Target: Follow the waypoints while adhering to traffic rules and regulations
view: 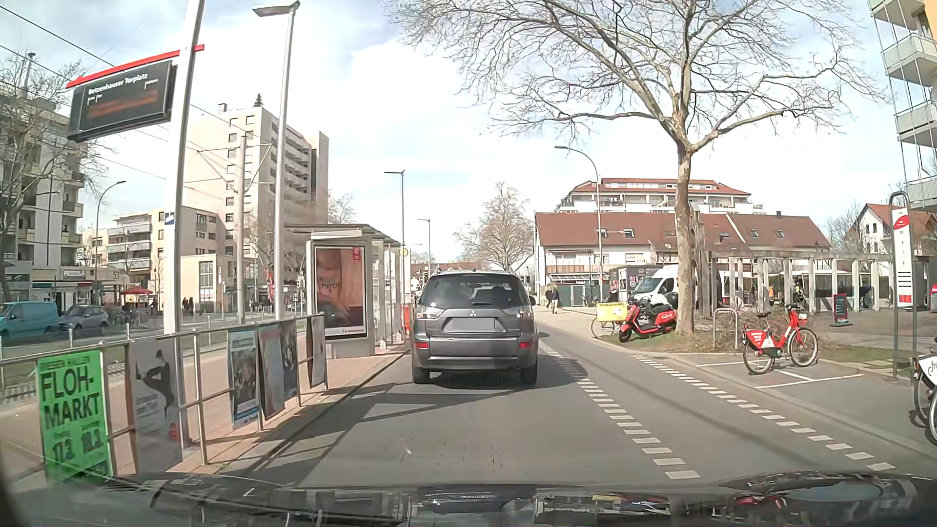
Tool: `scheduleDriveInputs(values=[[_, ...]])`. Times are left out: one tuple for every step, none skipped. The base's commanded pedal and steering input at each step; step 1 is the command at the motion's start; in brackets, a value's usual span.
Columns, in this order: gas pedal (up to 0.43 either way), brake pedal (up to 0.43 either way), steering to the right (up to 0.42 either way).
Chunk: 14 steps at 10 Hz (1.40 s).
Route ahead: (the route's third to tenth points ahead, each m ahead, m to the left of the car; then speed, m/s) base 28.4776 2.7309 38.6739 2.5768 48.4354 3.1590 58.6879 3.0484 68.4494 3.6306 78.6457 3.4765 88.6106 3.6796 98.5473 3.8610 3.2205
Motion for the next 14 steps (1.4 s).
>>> scheduleDriveInputs(values=[[0.0,0.0,-0.003],[0.0,0.0,-0.003],[0.0,0.0,-0.003],[0.0,0.0,-0.003],[0.0,0.0,-0.003],[0.0,0.0,-0.003],[0.0,0.0,-0.003],[0.0,0.0,-0.003],[0.0,0.0,-0.003],[0.0,0.0,-0.003],[0.0,0.0,-0.003],[0.0,0.0,-0.003],[0.0,0.0,-0.003],[0.008,0.0,-0.003]])
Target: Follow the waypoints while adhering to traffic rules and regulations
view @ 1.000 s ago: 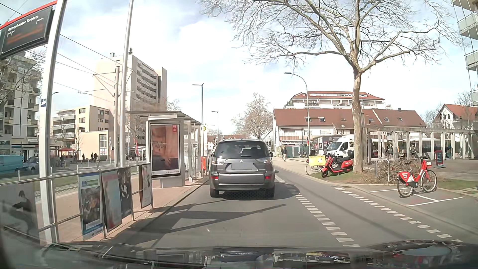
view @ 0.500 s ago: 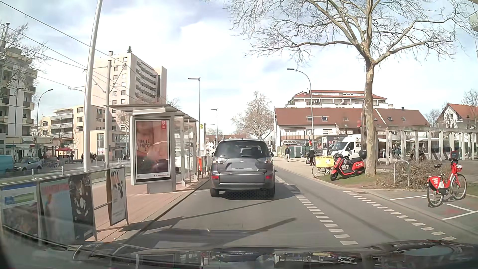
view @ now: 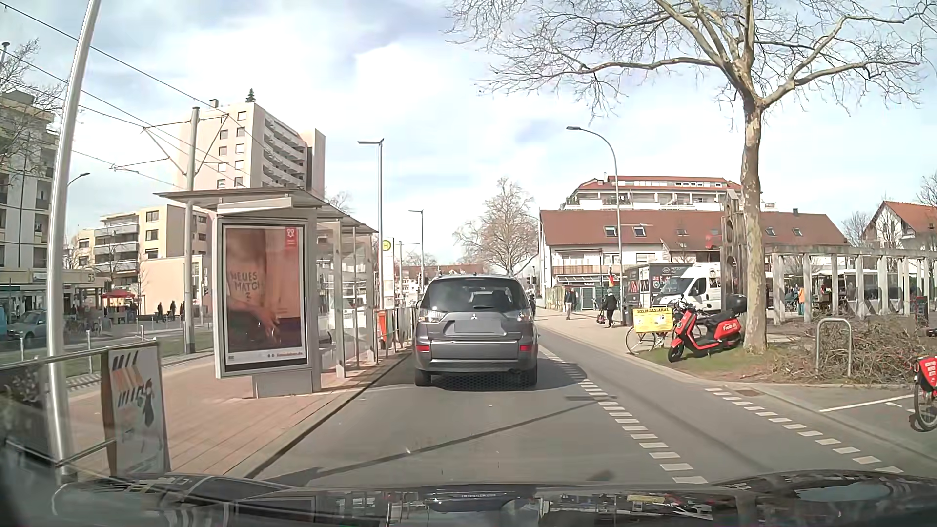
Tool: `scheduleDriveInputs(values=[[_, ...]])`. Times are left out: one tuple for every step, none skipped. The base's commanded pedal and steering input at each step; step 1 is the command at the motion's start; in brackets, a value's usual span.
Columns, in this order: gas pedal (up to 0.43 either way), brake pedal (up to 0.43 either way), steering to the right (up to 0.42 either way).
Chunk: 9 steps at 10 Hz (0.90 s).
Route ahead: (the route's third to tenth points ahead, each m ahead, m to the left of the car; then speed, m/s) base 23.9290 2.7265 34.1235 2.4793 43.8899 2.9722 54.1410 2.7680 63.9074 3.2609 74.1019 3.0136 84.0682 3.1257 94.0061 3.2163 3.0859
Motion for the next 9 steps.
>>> scheduleDriveInputs(values=[[0.039,0.0,-0.003],[0.047,0.0,-0.003],[0.047,0.0,-0.003],[0.047,0.0,-0.003],[0.059,0.0,-0.003],[0.059,0.0,-0.003],[0.067,0.0,-0.003],[0.067,0.0,-0.003],[0.067,0.0,-0.003]])
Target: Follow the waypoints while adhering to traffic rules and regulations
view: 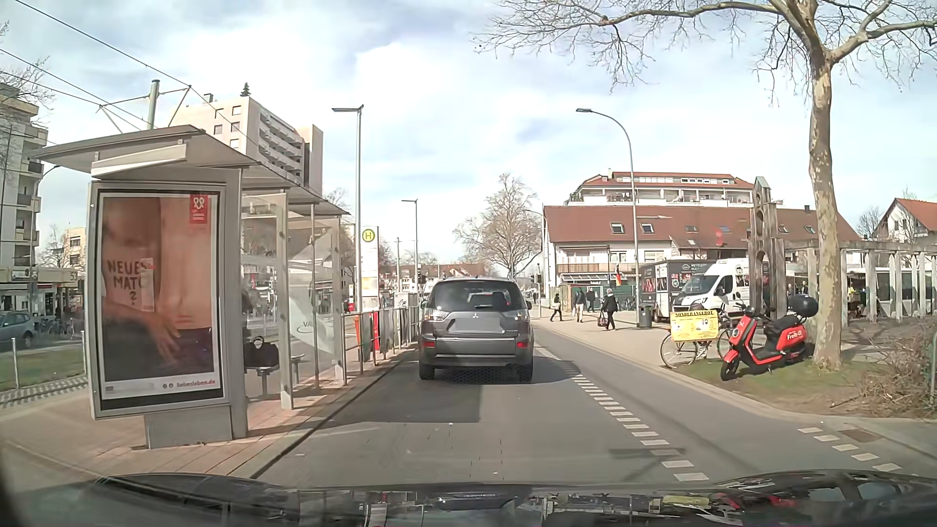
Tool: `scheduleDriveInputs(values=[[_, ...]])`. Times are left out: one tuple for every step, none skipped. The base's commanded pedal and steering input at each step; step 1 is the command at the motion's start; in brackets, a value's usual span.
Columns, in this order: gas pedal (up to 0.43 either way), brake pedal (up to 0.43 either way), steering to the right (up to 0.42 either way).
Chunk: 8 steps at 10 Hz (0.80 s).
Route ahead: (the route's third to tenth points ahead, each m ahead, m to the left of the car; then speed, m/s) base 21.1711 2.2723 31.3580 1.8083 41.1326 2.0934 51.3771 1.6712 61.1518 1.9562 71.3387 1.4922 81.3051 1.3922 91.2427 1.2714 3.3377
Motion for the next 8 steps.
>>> scheduleDriveInputs(values=[[0.067,0.0,-0.003],[0.067,0.0,-0.003],[0.067,0.0,-0.003],[0.067,0.0,-0.003],[0.067,0.0,-0.003],[0.067,0.0,-0.003],[0.059,0.0,-0.003],[0.059,0.0,-0.003]])
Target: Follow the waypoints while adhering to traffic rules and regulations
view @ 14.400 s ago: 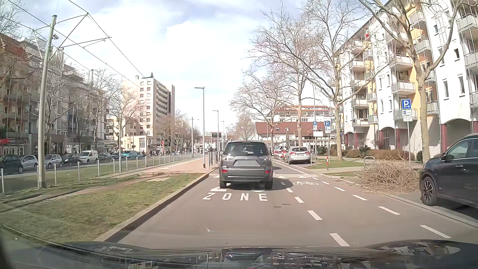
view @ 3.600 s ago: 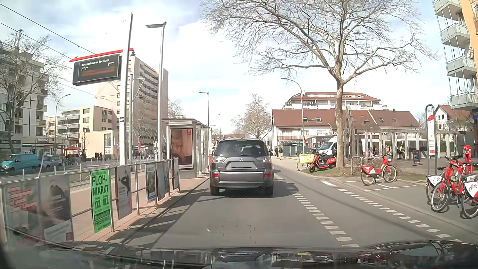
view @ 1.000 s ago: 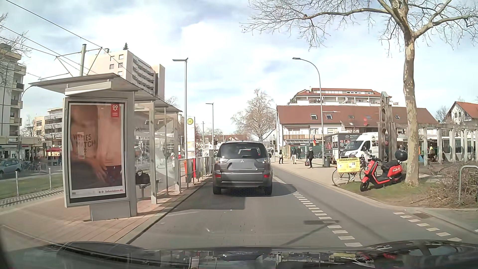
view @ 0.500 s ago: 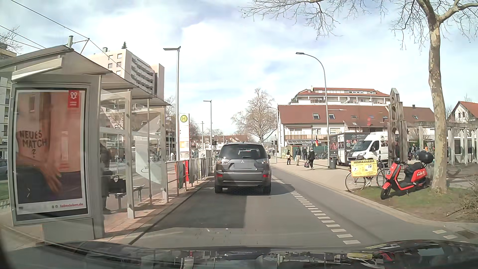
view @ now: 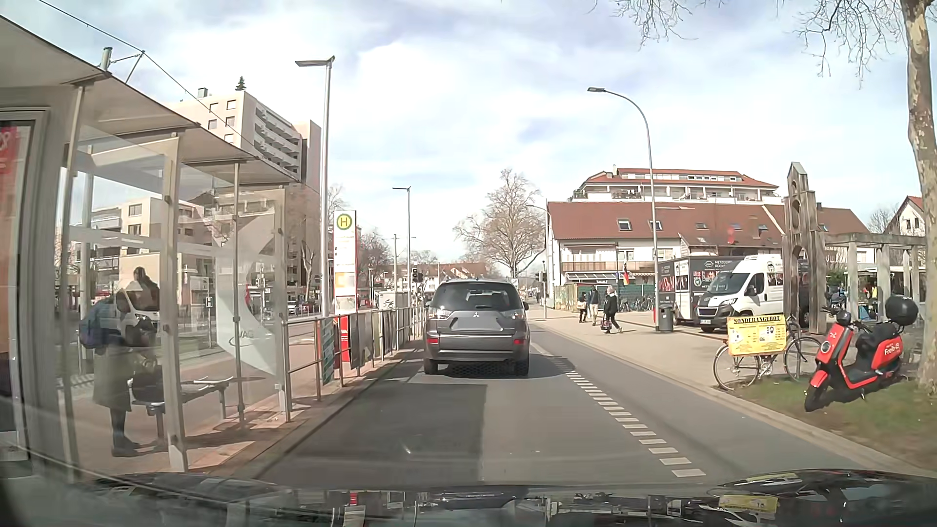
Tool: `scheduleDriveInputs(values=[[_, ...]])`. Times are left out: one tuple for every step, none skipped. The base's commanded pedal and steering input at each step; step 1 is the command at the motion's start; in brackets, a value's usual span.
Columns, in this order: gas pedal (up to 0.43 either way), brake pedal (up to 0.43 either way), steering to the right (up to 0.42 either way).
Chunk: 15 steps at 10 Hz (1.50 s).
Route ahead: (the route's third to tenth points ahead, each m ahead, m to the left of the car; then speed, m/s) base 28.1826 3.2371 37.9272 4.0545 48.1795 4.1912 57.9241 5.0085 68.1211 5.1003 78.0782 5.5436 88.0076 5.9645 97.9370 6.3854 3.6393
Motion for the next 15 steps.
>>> scheduleDriveInputs(values=[[0.059,0.0,-0.003],[0.059,0.0,-0.003],[0.059,0.0,-0.003],[0.059,0.0,-0.003],[0.059,0.0,-0.003],[0.059,0.0,-0.003],[0.059,0.0,-0.003],[0.059,0.0,-0.003],[0.059,0.0,-0.003],[0.059,0.0,-0.003],[0.059,0.0,-0.003],[0.059,0.0,-0.003],[0.059,0.0,-0.003],[0.059,0.0,-0.003],[0.059,0.0,-0.003]])
